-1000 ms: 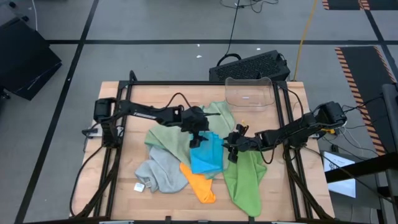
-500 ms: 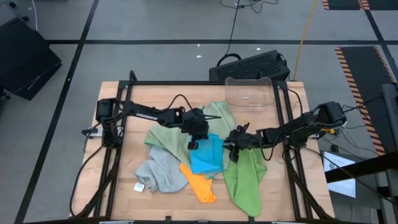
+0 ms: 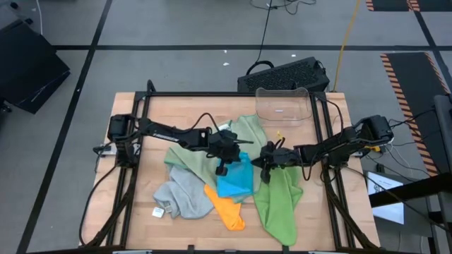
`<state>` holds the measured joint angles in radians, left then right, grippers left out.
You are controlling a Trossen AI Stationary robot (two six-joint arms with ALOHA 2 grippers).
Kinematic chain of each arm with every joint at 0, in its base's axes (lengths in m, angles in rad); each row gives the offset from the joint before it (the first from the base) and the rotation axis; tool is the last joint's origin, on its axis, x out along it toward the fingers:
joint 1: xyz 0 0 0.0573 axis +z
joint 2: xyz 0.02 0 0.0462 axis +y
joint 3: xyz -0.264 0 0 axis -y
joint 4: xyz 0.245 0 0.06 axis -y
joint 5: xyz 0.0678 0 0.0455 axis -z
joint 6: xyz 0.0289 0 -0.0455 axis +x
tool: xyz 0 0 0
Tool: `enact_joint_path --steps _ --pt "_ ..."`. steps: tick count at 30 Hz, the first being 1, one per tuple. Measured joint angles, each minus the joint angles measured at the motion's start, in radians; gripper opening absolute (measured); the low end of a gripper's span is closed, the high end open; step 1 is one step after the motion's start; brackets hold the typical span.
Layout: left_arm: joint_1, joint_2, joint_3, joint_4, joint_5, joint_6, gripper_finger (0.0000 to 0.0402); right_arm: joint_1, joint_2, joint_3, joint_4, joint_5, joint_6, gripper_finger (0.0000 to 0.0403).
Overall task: Fold microfiber towels
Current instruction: Fold the blue microfiber towel
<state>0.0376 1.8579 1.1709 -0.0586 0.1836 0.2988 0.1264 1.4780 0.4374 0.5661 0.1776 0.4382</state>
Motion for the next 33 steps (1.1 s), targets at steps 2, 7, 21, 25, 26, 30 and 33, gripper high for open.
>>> enact_joint_path --steps 2,7,21,25,26,30,33 --pt "-0.013 -0.013 0.001 0.009 -0.017 0.013 0.0006 -0.007 0.0 0.0 0.022 0.0 -0.007 0.0002" --pt "-0.037 -0.094 0.004 -0.017 -0.081 0.022 0.0004 -0.038 0.0 0.001 0.064 -0.023 -0.032 0.0001" --pt "-0.023 -0.071 0.0 0.004 -0.088 0.014 0.0018 -0.088 0.061 0.042 0.106 -0.076 -0.066 0.0001" --pt "-0.02 -0.037 0.0 0.04 -0.088 0.013 0.0009 -0.088 0.054 0.04 0.095 -0.049 -0.056 0.0015" --pt "-0.02 -0.026 0.0 0.07 -0.088 0.007 0.0006 -0.088 0.042 0.04 0.075 -0.04 -0.056 0.0022" --pt "-0.02 -0.021 0.0 0.075 -0.104 -0.022 0.0012 -0.088 -0.014 0.042 -0.019 0.003 -0.057 0.0059" --pt "-0.02 -0.024 0.0 0.073 -0.154 -0.058 0.0051 -0.088 -0.071 0.042 -0.09 0.004 -0.057 0.0085"
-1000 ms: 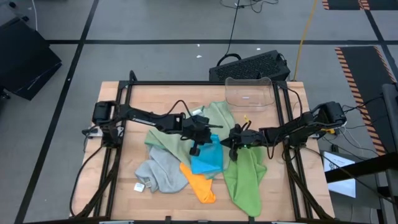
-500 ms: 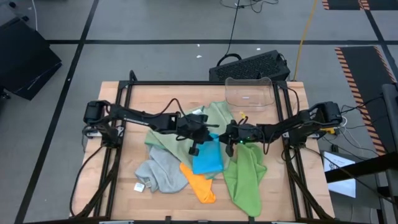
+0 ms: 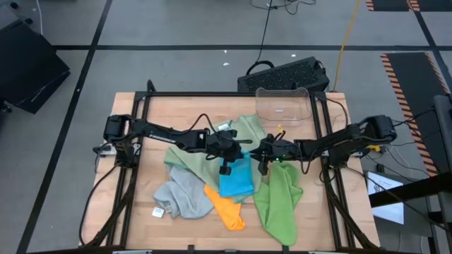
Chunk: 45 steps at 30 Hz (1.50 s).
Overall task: Fold microfiber towels
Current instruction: Fold the blue microfiber towel
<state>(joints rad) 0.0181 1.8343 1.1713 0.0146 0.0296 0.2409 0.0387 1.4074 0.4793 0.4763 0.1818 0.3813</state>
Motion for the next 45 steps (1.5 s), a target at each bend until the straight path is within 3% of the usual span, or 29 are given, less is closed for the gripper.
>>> enact_joint_path --steps 5,10,17,24,30,35,39,45 --pt "-0.009 -0.021 0.0 -0.016 -0.058 -0.039 0.013 0.021 -0.084 -0.001 -0.141 0.0 0.015 0.0104" --pt "-0.043 -0.089 0.001 -0.069 -0.072 -0.053 0.0178 0.068 -0.126 -0.001 -0.175 0.0 0.015 0.0102" --pt "-0.177 -0.169 0.002 -0.215 -0.091 -0.16 0.0188 0.187 -0.1 -0.001 -0.16 0.033 0.053 0.01" --pt "-0.375 -0.101 -0.002 -0.289 -0.286 -0.22 0.0189 0.321 0.025 -0.001 -0.034 0.069 -0.002 0.0101" --pt "-0.479 -0.029 0.0 -0.295 -0.379 -0.221 0.0202 0.427 0.155 0.021 0.083 0.2 -0.054 0.0136" --pt "-0.557 0.044 0.002 -0.251 -0.541 -0.113 0.025 0.474 0.218 0.06 0.099 0.215 -0.073 0.018" --pt "-0.591 0.099 0.0 -0.207 -0.705 0.004 0.0279 0.495 0.261 0.074 0.109 0.25 -0.072 0.0189" --pt "-0.579 0.168 -0.001 -0.175 -0.72 0.111 0.0258 0.5 0.271 0.074 0.122 0.268 -0.06 0.0186"
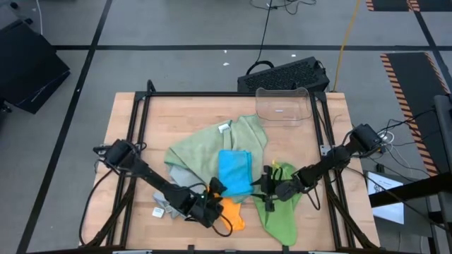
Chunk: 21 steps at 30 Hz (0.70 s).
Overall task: Fold microfiber towels
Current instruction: Fold the blue microfiber towel
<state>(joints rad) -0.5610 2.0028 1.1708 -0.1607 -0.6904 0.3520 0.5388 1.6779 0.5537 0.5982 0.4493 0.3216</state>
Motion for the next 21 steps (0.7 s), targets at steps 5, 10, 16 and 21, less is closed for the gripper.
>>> enact_joint_path --steps 5,10,16,21 --pt "0.011 0.009 0.001 0.009 -0.026 0.016 0.0189 0.0 -0.013 -0.001 -0.012 0.002 -0.005 0.0186" --pt "0.009 -0.005 0.001 0.022 -0.029 0.002 0.0127 0.0 -0.019 -0.001 -0.014 0.002 -0.016 0.0185" --pt "0.001 -0.003 0.001 0.039 -0.017 0.006 0.0122 0.0 -0.019 -0.001 -0.019 0.002 -0.016 0.0185" --pt "0.0 -0.014 0.001 0.035 0.008 -0.032 0.0065 0.004 -0.019 -0.001 -0.024 0.026 -0.02 0.0185"
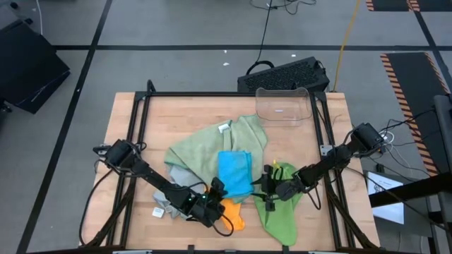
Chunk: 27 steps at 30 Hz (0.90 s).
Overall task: Fold microfiber towels
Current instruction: Fold the blue microfiber towel
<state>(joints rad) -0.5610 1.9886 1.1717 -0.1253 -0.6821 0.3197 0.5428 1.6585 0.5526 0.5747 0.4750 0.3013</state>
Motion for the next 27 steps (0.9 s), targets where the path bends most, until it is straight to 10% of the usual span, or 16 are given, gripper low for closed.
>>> enact_joint_path --steps 4,27 --pt "0.016 -0.049 0.0 -0.015 0.009 -0.106 0.0011 0.037 0.0 0.022 -0.015 0.078 -0.061 0.019" --pt "0.099 -0.138 0.0 -0.087 0.088 -0.351 0.0014 0.098 0.14 0.13 -0.048 0.303 -0.136 0.0301"
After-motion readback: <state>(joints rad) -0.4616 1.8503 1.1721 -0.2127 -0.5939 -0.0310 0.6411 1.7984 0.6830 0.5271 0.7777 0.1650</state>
